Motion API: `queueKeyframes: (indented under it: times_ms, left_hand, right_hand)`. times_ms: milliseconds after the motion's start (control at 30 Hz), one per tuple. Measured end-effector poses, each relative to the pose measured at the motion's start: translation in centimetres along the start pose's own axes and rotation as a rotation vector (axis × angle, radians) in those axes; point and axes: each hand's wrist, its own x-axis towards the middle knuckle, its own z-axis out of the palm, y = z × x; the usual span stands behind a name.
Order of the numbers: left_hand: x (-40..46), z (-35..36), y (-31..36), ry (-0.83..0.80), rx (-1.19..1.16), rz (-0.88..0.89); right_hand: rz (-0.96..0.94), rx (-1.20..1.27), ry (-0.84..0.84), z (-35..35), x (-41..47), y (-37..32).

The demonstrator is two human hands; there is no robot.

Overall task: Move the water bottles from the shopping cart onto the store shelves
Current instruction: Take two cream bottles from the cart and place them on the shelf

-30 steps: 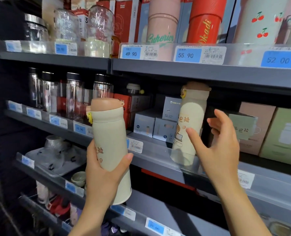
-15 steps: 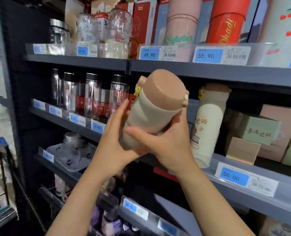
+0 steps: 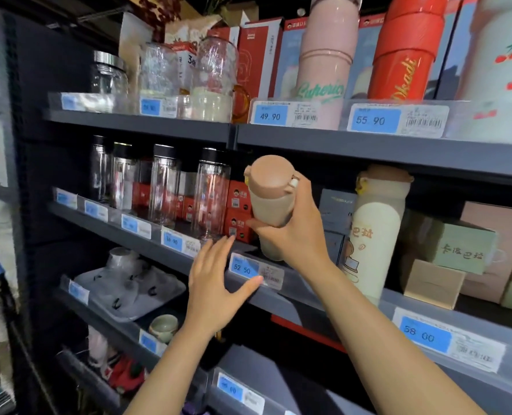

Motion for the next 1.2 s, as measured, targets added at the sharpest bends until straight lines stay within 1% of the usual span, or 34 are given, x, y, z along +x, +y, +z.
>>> queueKeyframes:
  times_ms: [67, 200, 333, 433, 567, 633, 933, 1033, 1133, 1200]
  left_hand:
    - [0.1, 1.1, -0.6, -0.009, 0.115, 0.049]
    - [-0.1, 1.9, -1.2, 0.011, 0.107, 0.078]
    - [0.1, 2.0, -1.4, 0.007, 0.112, 0.084]
    - [0.0, 2.0, -1.5, 0.008, 0.117, 0.087]
    - [0.1, 1.9, -1.5, -0.005, 0.117, 0.076]
    - [0.1, 1.9, -1.5, -0.012, 0.116, 0.075]
    - [-0.1, 1.8, -1.8, -0.054, 0.140, 0.092]
    - [-0.8, 1.6, -1.9, -0.041, 0.098, 0.089]
    - [-3.1, 0.8, -1.4, -0.081, -0.001, 0.033]
    - [-5.0, -0.1, -1.0, -0.106, -0.022, 0.026]
  right_hand:
    - [0.032, -0.068, 0.022, 0.4, 0.5, 0.4]
    - [0.104, -0.215, 0.028, 1.3, 1.6, 0.8]
    - [0.175, -0.244, 0.050, 1.6, 2.5, 1.0]
    - [0.278, -0.243, 0.059, 1.6, 3.1, 1.2]
    - [0.444, -0.291, -0.014, 1.2, 4.0, 1.2]
    - [0.477, -0.315, -0.027, 1.3, 4.0, 1.2]
    - [0.492, -0.401, 0.006, 2.3, 2.8, 0.9]
    - [0.482, -0.330, -0.007, 2.0, 1.7, 1.1]
    - [0.399, -0.272, 0.037, 0.9, -0.9, 0.3]
    - [0.296, -0.270, 0.085, -0.3, -3.5, -0.5]
